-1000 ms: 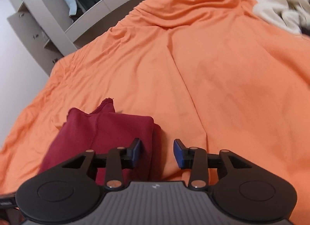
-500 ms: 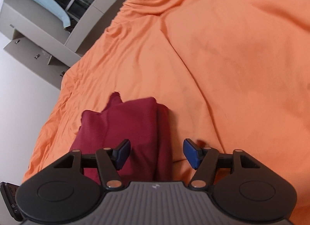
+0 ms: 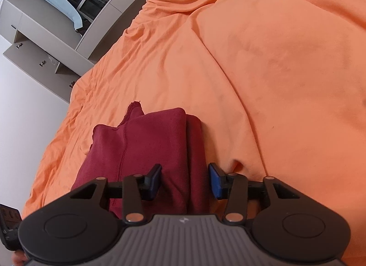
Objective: Fold small clothes
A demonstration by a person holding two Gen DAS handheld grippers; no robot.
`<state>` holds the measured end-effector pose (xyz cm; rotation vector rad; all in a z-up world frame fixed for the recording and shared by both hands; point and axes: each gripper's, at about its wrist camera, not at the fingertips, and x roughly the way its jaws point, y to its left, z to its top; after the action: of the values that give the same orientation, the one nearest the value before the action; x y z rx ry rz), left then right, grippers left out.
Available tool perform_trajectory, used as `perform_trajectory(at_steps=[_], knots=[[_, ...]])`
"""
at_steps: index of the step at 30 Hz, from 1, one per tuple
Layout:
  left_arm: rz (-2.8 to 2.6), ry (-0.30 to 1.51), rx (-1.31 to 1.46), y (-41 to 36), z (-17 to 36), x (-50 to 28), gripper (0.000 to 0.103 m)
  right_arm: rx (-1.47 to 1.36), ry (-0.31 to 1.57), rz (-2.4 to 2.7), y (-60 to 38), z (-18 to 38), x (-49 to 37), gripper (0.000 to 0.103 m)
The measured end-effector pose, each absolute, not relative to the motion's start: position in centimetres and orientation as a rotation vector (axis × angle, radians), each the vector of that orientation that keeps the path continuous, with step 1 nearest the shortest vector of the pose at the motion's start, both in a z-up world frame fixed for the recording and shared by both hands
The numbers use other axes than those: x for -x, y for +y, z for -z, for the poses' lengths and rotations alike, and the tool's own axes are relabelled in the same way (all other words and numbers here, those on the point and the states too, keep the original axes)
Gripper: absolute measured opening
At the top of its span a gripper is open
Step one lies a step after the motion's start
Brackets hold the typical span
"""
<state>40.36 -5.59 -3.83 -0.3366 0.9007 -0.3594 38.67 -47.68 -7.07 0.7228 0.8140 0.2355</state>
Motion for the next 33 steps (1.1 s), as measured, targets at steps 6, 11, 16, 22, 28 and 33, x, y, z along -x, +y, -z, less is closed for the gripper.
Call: perform_trajectory(at_steps=[6,11,16,22,28,33], knots=[[0.312,0.869,0.417,-4.1,3.6,-40.4,0.102,-0.684,0.808,-0.230,-47.0,6.7,-38.5,0.037],[0.323,0.921,0.567,-2.8,5.2,-41.0,0.100,-0.685,0.813,-0.231,-47.0,6.8,-38.6,0.038],[0.380,0.922,0.647,-2.7,5.9,-41.1,0.078,-0.674,0.810,-0.227,-46.9,6.8,-38.6,0.038],[0.419,0.915,0.673,-3.3,5.9,-40.8,0.046,-0.622,0.772,-0.222,-46.1,5.8,-38.0,0.025],[0.396,0.830,0.518,-4.8,3.0,-39.5,0.036,-0.564,0.677,-0.271,-45.5,2.9,-36.7,0.017],[0.433,0.730,0.427,-5.4,0.1,-38.3,0.034,-0.561,0.586,-0.331,-44.5,0.3,-35.5,0.016]])
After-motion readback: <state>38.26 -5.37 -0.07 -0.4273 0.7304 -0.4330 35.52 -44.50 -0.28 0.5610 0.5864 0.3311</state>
